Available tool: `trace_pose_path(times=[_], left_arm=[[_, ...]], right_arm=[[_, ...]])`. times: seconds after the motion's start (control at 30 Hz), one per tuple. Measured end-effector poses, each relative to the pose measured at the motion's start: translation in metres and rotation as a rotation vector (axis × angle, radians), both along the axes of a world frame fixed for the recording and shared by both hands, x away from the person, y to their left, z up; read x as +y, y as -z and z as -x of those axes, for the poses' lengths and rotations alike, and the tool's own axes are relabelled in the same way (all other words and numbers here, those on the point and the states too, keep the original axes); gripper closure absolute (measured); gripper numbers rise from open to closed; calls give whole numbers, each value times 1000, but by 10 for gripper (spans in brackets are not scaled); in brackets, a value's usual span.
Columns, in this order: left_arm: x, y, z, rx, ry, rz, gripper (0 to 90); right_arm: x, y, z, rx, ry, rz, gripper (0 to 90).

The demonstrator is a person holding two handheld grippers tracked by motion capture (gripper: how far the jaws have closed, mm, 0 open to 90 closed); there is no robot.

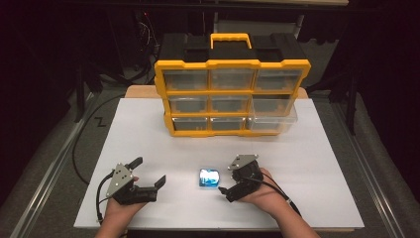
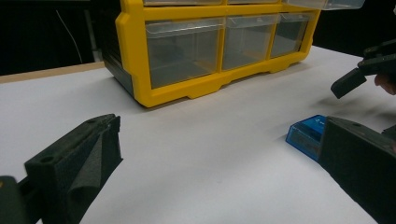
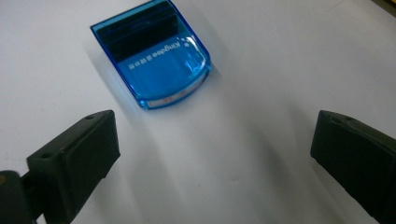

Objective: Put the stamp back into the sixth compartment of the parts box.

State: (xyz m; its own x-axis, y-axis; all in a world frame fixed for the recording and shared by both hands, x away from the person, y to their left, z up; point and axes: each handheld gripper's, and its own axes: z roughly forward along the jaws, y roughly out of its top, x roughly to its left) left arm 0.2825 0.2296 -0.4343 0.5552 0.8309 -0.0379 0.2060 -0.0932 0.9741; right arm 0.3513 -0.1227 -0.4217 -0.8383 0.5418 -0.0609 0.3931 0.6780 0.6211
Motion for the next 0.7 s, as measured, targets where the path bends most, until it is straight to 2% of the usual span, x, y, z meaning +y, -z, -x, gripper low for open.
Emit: trace_pose_path(times=[0.37, 0.57, 0.7], left_arm=[[1, 0, 0, -3, -7, 4, 3], [1, 0, 0, 0, -2, 7, 3], [3, -1, 0, -2, -8, 16, 3]], right_arm=[[18, 2, -4, 5, -59, 13, 43], [31, -1, -6, 15, -100, 2, 77], [39, 1, -7, 21, -121, 17, 90]])
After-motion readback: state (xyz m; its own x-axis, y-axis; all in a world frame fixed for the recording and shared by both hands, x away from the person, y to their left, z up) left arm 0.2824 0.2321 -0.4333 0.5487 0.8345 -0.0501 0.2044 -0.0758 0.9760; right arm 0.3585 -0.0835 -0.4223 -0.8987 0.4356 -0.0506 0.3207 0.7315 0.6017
